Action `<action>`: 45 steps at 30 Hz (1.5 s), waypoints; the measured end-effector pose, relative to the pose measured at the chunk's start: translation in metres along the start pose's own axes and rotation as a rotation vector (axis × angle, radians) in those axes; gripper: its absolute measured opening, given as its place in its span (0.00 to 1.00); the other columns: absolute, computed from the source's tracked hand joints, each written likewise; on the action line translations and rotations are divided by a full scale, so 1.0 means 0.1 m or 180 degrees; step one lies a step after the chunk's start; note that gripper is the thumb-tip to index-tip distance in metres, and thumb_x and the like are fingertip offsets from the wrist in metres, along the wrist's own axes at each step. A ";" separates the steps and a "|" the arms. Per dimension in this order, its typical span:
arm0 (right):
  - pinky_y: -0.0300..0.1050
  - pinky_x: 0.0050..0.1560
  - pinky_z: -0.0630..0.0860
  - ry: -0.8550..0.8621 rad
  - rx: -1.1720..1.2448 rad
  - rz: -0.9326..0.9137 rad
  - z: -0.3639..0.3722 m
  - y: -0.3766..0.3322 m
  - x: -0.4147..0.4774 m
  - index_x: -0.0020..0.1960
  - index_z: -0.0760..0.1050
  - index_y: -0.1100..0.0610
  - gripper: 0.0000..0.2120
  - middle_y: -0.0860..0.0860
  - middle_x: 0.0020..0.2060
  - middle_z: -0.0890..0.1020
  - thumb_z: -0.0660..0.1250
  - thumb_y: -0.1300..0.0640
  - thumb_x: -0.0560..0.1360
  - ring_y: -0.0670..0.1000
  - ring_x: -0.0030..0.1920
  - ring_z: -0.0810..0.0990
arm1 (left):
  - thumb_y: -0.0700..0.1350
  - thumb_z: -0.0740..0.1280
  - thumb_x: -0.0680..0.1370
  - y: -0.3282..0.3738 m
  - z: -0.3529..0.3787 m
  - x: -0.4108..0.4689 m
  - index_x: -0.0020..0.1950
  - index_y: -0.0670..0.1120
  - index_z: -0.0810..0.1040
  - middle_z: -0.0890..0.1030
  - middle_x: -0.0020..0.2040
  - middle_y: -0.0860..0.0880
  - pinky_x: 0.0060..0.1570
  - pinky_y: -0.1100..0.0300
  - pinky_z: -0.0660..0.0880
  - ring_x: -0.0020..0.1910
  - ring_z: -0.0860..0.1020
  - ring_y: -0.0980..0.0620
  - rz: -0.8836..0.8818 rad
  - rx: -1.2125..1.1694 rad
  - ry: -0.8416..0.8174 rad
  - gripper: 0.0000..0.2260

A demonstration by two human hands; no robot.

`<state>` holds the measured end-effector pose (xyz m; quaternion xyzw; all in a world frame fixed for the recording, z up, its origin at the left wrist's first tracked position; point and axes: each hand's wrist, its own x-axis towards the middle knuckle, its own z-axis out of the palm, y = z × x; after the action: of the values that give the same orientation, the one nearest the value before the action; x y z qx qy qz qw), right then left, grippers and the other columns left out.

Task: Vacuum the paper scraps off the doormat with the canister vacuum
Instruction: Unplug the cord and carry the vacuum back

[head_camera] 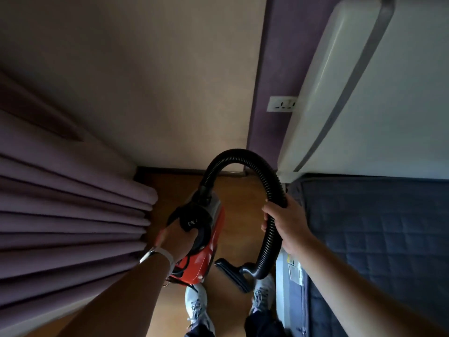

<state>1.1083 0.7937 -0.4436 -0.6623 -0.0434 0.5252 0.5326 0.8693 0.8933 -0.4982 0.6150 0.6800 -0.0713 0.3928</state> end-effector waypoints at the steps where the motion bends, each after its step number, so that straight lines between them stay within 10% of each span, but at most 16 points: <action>1: 0.46 0.29 0.71 -0.0031 -0.0036 0.0056 -0.01 0.05 0.15 0.45 0.71 0.61 0.08 0.55 0.28 0.72 0.65 0.71 0.71 0.53 0.25 0.70 | 0.54 0.64 0.67 -0.03 0.09 0.14 0.54 0.52 0.79 0.83 0.47 0.45 0.50 0.52 0.78 0.47 0.80 0.43 -0.0039 -0.0024 -0.0014 0.17; 10: 0.45 0.28 0.70 0.0189 -0.0810 -0.0224 -0.01 0.52 1.44 0.41 0.71 0.60 0.08 0.56 0.26 0.72 0.67 0.70 0.71 0.53 0.24 0.70 | 0.45 0.67 0.75 -0.26 1.06 1.40 0.45 0.50 0.75 0.77 0.34 0.49 0.28 0.61 0.65 0.30 0.74 0.50 -0.0075 -0.0141 -0.0282 0.01; 15: 0.43 0.28 0.71 0.0259 -0.1208 -0.0529 -0.02 0.78 2.01 0.42 0.74 0.58 0.06 0.53 0.26 0.74 0.67 0.68 0.69 0.52 0.26 0.73 | 0.44 0.67 0.72 -0.37 1.62 1.98 0.47 0.51 0.77 0.81 0.38 0.48 0.39 0.53 0.79 0.37 0.79 0.47 0.0057 -0.0430 -0.0315 0.05; 45: 0.36 0.29 0.70 0.0869 -0.1860 -0.0850 -0.34 2.74 4.25 0.48 0.73 0.49 0.09 0.44 0.33 0.74 0.71 0.55 0.70 0.38 0.27 0.73 | 0.43 0.66 0.70 -0.53 3.27 3.06 0.37 0.48 0.73 0.77 0.27 0.51 0.24 0.62 0.68 0.24 0.76 0.52 0.0216 -0.0882 0.0078 0.03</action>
<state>1.1846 0.9162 -0.9300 -0.8394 -0.2065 0.3228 0.3854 0.9881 0.9301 -0.9317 0.5783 0.6669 0.0441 0.4678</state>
